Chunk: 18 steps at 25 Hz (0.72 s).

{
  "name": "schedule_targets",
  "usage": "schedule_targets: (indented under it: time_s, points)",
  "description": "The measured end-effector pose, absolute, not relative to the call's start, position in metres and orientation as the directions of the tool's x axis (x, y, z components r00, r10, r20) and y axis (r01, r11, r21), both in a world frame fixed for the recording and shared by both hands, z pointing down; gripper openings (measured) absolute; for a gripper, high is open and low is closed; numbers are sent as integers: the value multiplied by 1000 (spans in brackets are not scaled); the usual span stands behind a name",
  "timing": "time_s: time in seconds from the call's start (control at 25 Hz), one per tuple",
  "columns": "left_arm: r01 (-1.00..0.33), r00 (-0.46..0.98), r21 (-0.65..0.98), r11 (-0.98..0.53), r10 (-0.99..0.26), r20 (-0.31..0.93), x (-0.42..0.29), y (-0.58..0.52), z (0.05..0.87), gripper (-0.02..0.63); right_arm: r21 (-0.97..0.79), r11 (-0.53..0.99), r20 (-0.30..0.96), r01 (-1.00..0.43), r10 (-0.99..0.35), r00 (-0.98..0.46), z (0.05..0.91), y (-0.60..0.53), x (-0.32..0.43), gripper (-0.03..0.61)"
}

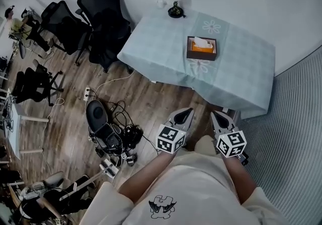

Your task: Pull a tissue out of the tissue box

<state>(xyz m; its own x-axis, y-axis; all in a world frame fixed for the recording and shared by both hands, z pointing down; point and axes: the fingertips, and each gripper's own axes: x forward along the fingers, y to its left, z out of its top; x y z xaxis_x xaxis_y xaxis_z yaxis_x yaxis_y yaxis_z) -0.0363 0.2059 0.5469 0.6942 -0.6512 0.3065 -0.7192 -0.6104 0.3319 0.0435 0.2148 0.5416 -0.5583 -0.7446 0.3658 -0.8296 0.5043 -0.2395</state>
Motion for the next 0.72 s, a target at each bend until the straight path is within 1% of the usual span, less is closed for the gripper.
schedule_targets:
  time_s: [0.32, 0.56, 0.72]
  points:
    - [-741, 669, 340, -578, -676, 308, -47, 155, 551, 5, -246, 524, 370, -816, -727, -578, 546, 163, 34, 9]
    - [-754, 656, 336, -565, -674, 339, -25, 89, 564, 5, -268, 524, 369, -808, -719, -589, 564, 90, 55, 9]
    - [-759, 650, 323, -565, -676, 346, 1, 26, 555, 5, -282, 521, 364, -806, -719, -592, 562, 26, 81, 9]
